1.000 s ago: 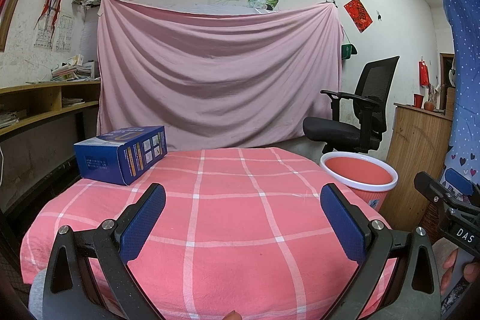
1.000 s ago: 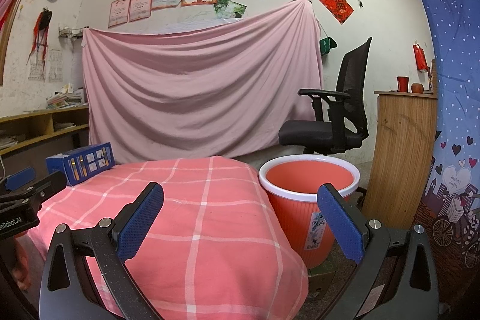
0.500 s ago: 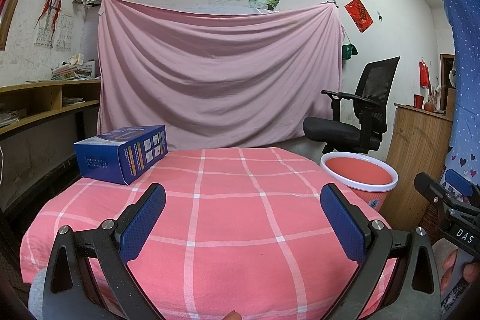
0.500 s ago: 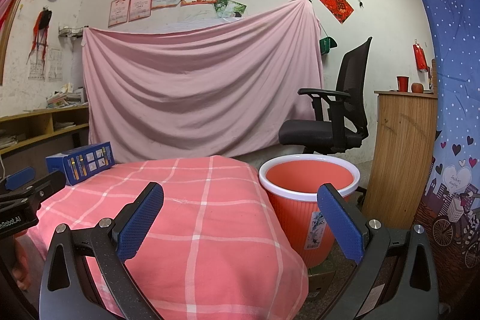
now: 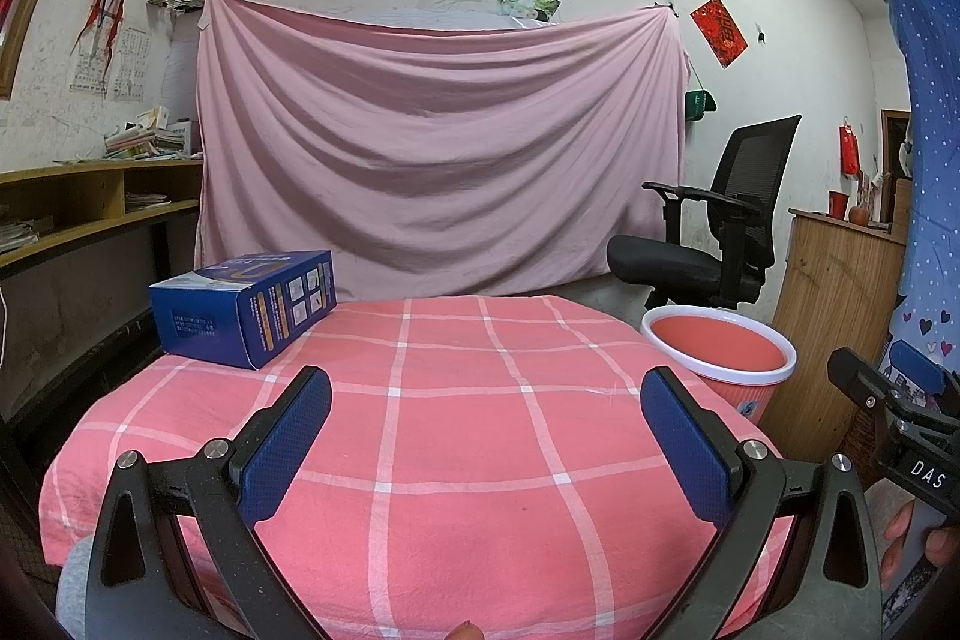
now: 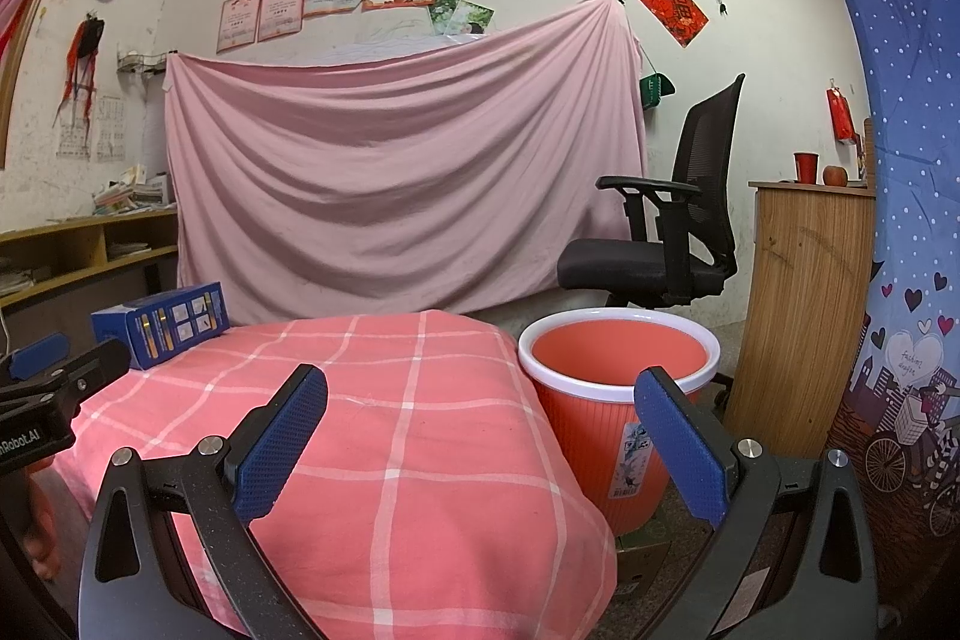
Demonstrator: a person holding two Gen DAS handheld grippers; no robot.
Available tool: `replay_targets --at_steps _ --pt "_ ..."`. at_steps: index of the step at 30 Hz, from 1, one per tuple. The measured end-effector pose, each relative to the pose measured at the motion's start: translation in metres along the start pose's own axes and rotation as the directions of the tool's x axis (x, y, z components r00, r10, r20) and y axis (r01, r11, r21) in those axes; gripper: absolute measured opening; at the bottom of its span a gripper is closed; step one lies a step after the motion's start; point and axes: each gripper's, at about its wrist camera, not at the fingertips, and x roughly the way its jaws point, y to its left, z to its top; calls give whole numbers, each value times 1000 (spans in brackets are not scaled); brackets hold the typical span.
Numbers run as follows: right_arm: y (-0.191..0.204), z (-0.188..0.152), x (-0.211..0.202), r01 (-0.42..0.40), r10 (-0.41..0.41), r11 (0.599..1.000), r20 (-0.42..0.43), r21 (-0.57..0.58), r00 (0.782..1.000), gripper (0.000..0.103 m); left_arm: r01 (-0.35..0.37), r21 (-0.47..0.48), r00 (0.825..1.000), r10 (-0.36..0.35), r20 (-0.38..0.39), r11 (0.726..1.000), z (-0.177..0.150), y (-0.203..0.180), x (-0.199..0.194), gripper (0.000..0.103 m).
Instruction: Collect trash
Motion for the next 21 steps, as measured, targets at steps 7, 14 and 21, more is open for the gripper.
replay_targets --at_steps 7,14,21 --pt "0 -1 0 0 0 1000 0 -1 1000 103 0 -1 1000 0 0 1000 0 0 0 101" --pt "1 -1 0 0 0 1000 -1 -1 1000 103 1 -6 1000 -1 -1 1000 3 -2 -1 101" --pt "1 -1 0 1 -1 1000 -4 -3 1000 103 -33 -15 999 33 0 999 7 -3 -2 101"
